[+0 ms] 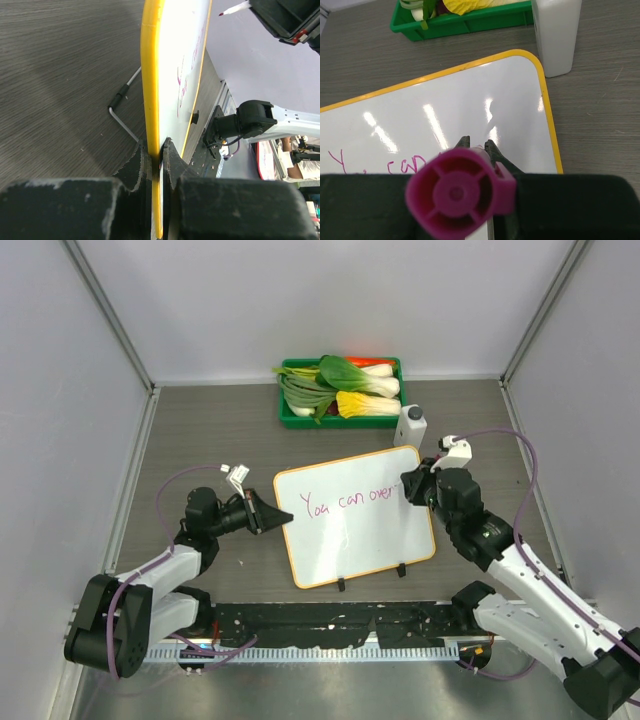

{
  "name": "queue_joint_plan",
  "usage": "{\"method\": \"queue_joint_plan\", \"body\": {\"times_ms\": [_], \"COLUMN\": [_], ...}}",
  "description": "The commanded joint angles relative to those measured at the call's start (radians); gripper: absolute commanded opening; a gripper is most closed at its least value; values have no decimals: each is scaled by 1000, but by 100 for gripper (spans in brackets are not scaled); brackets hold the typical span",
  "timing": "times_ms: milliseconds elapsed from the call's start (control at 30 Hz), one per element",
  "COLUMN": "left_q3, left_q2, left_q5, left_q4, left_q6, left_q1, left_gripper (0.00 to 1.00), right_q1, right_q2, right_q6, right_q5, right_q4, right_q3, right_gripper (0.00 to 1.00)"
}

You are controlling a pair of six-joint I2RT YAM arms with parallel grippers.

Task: Write a sentence on the whiteboard
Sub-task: Write on the whiteboard at the whiteboard stand.

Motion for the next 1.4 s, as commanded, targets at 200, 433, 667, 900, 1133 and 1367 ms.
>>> {"method": "queue_joint_plan", "body": {"times_ms": [200, 433, 667, 900, 1133, 1367], "left_q3": [-3, -1, -4, -1, -1, -1], "left_q2": [4, 2, -4, 2, 2, 10], "left_q5": [-73, -70, -71, -68, -67, -64], "left_q4": [-35, -35, -35, -33, -33, -31], "left_q6": [97, 97, 97, 97, 97, 94], "left_q1": [0, 0, 0, 0, 0, 0], "left_gripper": [0, 0, 0, 0, 0, 0], "right_q1": [-4, -21, -36, -41, -41, -41], "right_q2": [-36, -41, -55, -35, -3, 37], "right_q6": [-9, -10, -16, -10, -13, -1], "right_q5": [14, 20, 35, 23, 13, 0], "right_q4": [-2, -9, -22, -11, 17, 40], "right_q3": [41, 37, 29, 20, 15, 7], "right_gripper": [1, 1, 1, 1, 1, 1]}}
